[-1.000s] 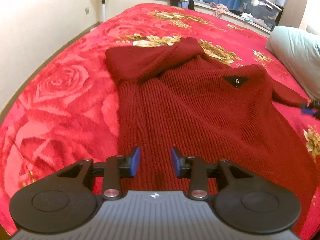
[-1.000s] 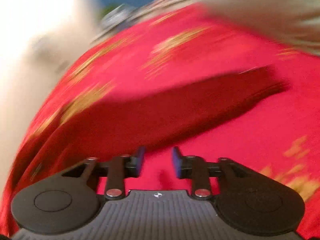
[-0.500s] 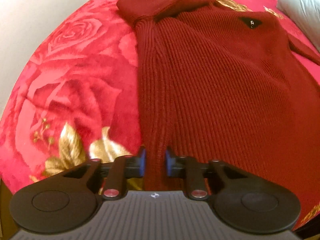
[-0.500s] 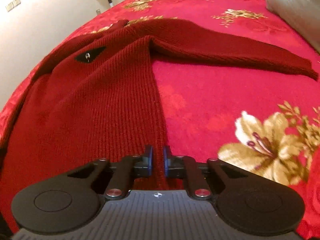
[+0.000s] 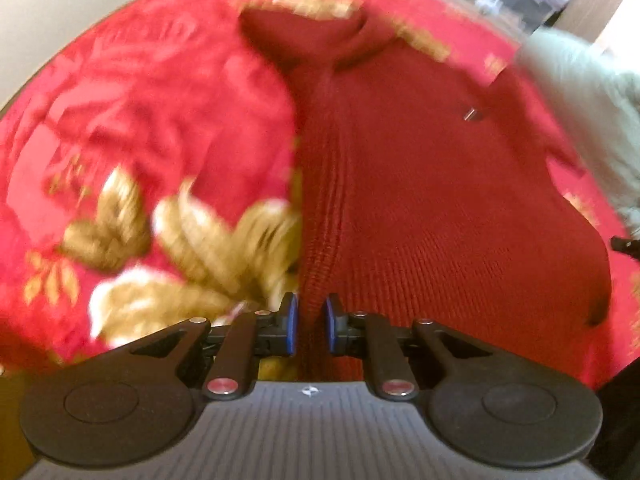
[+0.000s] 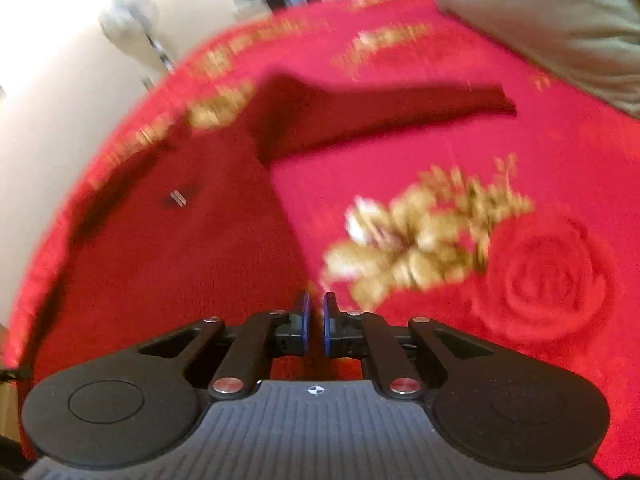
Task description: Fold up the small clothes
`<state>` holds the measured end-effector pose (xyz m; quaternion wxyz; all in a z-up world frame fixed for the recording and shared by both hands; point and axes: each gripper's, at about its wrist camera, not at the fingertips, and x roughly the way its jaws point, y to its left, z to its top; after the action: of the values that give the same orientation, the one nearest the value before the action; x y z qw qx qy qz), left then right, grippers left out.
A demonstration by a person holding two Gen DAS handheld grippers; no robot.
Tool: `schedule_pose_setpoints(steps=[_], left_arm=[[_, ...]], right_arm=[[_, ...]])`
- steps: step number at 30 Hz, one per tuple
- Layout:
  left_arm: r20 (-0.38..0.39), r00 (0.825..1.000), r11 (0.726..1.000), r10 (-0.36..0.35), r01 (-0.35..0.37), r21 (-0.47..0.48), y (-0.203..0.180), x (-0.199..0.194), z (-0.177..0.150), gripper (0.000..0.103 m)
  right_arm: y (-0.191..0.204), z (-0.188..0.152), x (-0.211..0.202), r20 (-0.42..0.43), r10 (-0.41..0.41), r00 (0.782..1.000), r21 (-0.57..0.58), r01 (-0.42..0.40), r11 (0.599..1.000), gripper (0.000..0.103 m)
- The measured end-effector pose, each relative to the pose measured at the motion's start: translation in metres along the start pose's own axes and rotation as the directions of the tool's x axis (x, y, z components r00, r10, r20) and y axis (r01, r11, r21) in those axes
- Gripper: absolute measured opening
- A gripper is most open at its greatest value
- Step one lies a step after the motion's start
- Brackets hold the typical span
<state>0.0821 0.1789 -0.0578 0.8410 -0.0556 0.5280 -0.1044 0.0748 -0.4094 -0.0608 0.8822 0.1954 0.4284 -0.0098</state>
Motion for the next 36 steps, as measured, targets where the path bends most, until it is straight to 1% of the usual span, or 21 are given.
schedule_pose_setpoints(steps=[1,2,3,4,5,7,8,9,10,11,13,16,19,21,23,24,25,27,29,32,36], left_arm=[[-0.001,1.0,1.0,-0.005,0.005,-0.004,0.0,-0.001,-0.002,0.018],[0.005,1.0,1.0,-0.028,0.028,-0.003,0.0,-0.003,-0.003,0.028],[0.007,0.999,0.999,-0.052,0.052,0.001,-0.001,-0.005,-0.005,0.046],[0.004,0.998,0.998,-0.056,0.056,0.013,-0.003,-0.005,-0.006,0.052],[-0.003,0.999,0.999,-0.037,0.037,0.038,-0.007,-0.004,-0.008,0.053],[-0.034,0.999,0.996,0.027,-0.024,0.083,-0.015,0.005,-0.011,0.051],[-0.054,0.997,0.994,0.051,-0.045,0.098,-0.016,0.01,-0.012,0.045],[-0.071,0.995,0.992,0.066,-0.058,0.115,-0.016,0.017,-0.009,0.023],[-0.08,0.994,0.989,0.072,-0.061,0.134,-0.017,0.02,-0.01,0.014],[-0.072,0.994,0.985,0.082,-0.07,0.158,-0.021,0.02,-0.011,0.013],[-0.04,0.993,0.98,0.108,-0.1,0.174,-0.019,0.018,-0.014,0.011],[0.013,0.998,0.992,0.066,-0.067,0.103,-0.009,0.002,-0.014,0.011],[-0.043,0.997,0.997,0.071,-0.07,0.036,0.005,0.007,-0.011,0.012],[-0.066,0.994,0.996,0.083,-0.08,0.047,0.003,0.012,-0.009,0.016],[0.003,0.998,0.997,0.066,-0.066,0.044,0.0,0.003,-0.002,0.024],[0.066,0.996,0.997,0.064,-0.067,0.044,-0.003,-0.004,0.001,0.038],[0.14,0.988,0.996,0.067,-0.075,0.049,-0.006,-0.013,0.004,0.044],[0.281,0.955,0.992,0.091,-0.112,0.062,-0.016,-0.028,0.012,0.046],[0.368,0.924,0.986,0.104,-0.144,0.083,-0.027,-0.03,0.023,0.046],[0.407,0.909,0.982,0.093,-0.15,0.111,-0.043,-0.022,0.051,0.045],[0.433,0.9,0.976,0.055,-0.139,0.166,-0.07,-0.001,0.113,0.045]], right_arm=[[-0.002,-0.005,0.009,0.0,-0.041,0.999,-0.008,0.041,0.999,0.008],[-0.004,-0.009,0.013,0.003,-0.057,0.998,0.001,0.057,0.998,0.018],[-0.009,-0.013,0.016,-0.006,-0.047,0.999,0.021,0.047,0.999,0.025],[-0.015,-0.018,0.023,-0.026,-0.022,0.999,0.043,0.023,0.999,0.034],[-0.019,-0.024,0.026,-0.048,-0.004,0.999,0.051,0.006,0.999,0.035],[-0.018,-0.032,0.036,-0.096,0.0,0.995,0.028,0.002,1.0,0.035],[-0.014,-0.035,0.035,-0.104,0.0,0.995,-0.004,0.0,1.0,0.035],[-0.008,-0.038,0.035,-0.109,-0.003,0.994,-0.052,-0.003,0.999,0.035],[-0.002,-0.042,0.036,-0.116,-0.004,0.993,-0.098,-0.008,0.995,0.031],[-0.001,-0.045,0.038,-0.129,0.013,0.992,-0.116,-0.028,0.993,0.011],[0.001,-0.047,0.037,-0.13,0.044,0.991,-0.126,-0.06,0.99,0.005],[-0.002,-0.043,0.019,-0.078,0.015,0.997,-0.138,-0.025,0.99,0.003],[-0.012,-0.04,0.009,-0.056,-0.024,0.998,-0.102,0.018,0.995,0.003],[-0.006,-0.042,0.016,-0.073,-0.022,0.997,-0.131,0.013,0.991,0.003],[0.002,-0.038,0.016,-0.047,-0.034,0.998,-0.145,0.027,0.989,0.009],[0.004,-0.035,0.011,-0.016,-0.029,0.999,-0.141,0.027,0.99,0.009],[0.009,-0.031,0.005,0.047,-0.025,0.999,-0.148,0.031,0.989,0.01],[0.018,-0.023,-0.005,0.146,-0.001,0.989,-0.165,0.026,0.986,0.015],[0.029,-0.013,-0.011,0.227,0.059,0.972,-0.176,-0.018,0.984,0.028],[0.045,-0.002,-0.007,0.288,0.126,0.949,-0.195,-0.071,0.978,0.029],[0.056,0.008,0.019,0.244,0.178,0.953,-0.188,-0.133,0.973,0.029]])
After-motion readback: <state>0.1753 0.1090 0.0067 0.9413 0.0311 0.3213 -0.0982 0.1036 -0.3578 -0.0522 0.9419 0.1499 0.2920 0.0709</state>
